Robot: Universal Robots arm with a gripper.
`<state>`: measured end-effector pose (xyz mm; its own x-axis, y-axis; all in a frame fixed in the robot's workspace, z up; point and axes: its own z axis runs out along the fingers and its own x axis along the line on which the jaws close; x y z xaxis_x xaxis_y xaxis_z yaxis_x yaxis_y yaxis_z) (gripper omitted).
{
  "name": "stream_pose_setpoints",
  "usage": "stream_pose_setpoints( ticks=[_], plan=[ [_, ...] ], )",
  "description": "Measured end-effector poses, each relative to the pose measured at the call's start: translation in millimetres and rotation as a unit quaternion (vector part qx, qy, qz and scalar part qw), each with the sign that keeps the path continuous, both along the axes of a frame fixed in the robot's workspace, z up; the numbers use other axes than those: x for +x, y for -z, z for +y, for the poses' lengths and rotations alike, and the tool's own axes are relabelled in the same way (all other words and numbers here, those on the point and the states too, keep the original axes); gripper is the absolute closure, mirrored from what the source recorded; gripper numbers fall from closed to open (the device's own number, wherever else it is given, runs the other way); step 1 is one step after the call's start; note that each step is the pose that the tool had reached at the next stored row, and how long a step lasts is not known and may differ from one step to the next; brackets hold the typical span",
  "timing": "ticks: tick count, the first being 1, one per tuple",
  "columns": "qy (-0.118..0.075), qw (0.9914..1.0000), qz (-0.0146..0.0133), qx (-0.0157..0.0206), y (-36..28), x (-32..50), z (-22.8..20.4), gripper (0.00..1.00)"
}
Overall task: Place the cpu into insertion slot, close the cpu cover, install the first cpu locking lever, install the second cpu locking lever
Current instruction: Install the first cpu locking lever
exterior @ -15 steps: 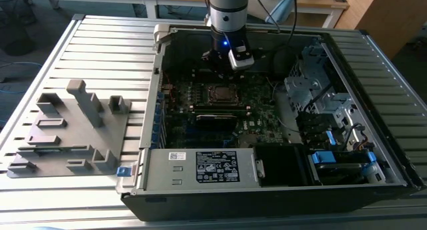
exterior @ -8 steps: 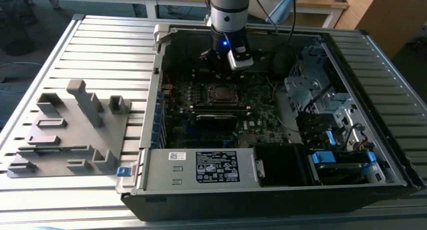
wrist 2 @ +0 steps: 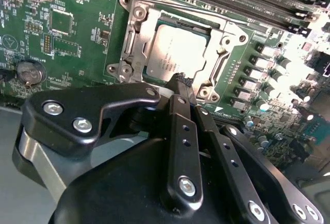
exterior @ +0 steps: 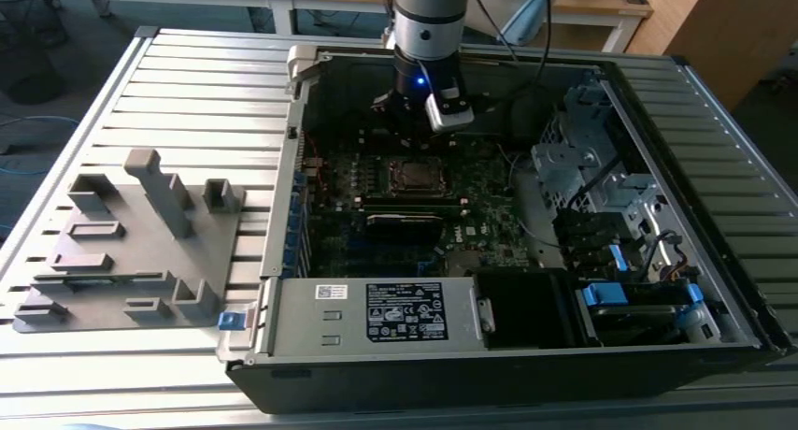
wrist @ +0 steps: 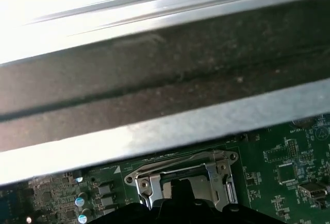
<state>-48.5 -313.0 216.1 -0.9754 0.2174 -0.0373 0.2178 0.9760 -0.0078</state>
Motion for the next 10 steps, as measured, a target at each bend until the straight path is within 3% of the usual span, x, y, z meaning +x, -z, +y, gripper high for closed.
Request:
stream_pose_setpoints(
  ticks=[3,7,10],
  plan=[
    [-0.009,0.99996,0.0000,0.0003,-3.2,0.0,-0.1,0.89],
    [-0.012,0.99993,0.0000,0.0004,-17.4,0.0,0.0,0.89],
    [-0.013,0.99991,0.0000,0.0006,-19.0,0.1,0.0,0.89]
  ],
)
